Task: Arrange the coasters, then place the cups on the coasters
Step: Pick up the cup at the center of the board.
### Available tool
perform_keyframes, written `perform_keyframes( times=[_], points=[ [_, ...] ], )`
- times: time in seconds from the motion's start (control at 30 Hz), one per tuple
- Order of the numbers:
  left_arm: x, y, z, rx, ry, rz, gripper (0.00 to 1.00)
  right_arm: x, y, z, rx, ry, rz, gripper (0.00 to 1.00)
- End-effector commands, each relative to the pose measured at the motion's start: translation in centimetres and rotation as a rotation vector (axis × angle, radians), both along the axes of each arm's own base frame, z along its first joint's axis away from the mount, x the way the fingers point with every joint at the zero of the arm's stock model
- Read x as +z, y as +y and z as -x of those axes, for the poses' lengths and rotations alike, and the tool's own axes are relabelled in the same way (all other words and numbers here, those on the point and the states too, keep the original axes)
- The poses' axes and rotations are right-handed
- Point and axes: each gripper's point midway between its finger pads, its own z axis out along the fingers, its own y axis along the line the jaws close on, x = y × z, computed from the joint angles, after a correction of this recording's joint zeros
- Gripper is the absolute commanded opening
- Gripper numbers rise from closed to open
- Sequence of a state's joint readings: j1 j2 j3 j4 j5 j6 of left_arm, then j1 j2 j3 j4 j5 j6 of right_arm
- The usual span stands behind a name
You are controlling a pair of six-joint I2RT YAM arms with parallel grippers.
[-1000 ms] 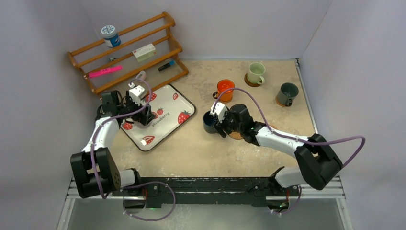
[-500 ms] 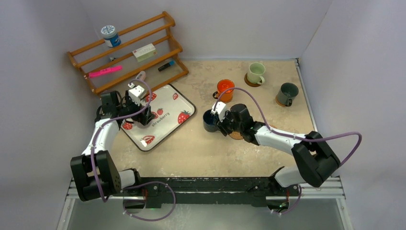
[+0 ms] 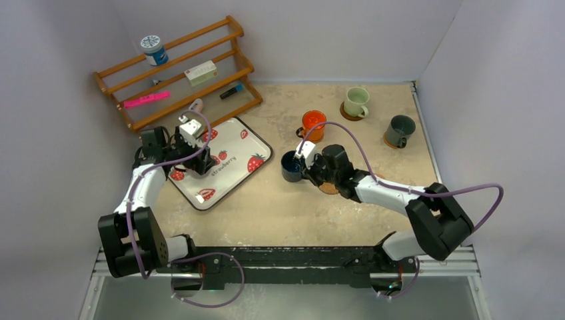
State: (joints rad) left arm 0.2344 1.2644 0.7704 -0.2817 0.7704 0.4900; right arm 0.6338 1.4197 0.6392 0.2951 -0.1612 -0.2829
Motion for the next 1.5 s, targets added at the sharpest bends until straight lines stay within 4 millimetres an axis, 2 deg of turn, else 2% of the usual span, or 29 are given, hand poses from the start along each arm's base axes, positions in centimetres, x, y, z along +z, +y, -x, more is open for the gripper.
perform_keyframes(
  times=[0.0, 0.2, 0.37, 0.7, 1.0, 1.47],
  points=[
    [0.4, -0.3, -0.2, -0.027, -0.016, 0.015, 1.00, 2.0, 0.9, -0.2, 0.025, -0.046, -0.070, 0.21],
    [0.4, -0.3, -0.2, -0.027, -0.016, 0.016, 1.00, 2.3, 1.0, 0.0, 0.038, -0.053, -0.079, 0.00],
    [0.3, -0.3, -0.2, -0.027, -0.012, 0.016, 1.00, 2.9, 1.0, 0.2, 0.049, -0.070, -0.089, 0.00],
    [0.2, -0.3, -0.3, -0.030, -0.009, 0.017, 1.00, 5.6, 0.9, 1.0, 0.072, -0.148, -0.152, 0.00],
    [0.2, -0.4, -0.2, -0.034, -0.006, 0.019, 1.00, 6.6, 0.5, 0.8, 0.061, -0.183, -0.157, 0.00],
    [-0.2, -0.5, -0.2, -0.040, 0.008, 0.026, 1.00, 9.1, -1.8, 0.1, 0.008, -0.223, -0.119, 0.00]
  ],
)
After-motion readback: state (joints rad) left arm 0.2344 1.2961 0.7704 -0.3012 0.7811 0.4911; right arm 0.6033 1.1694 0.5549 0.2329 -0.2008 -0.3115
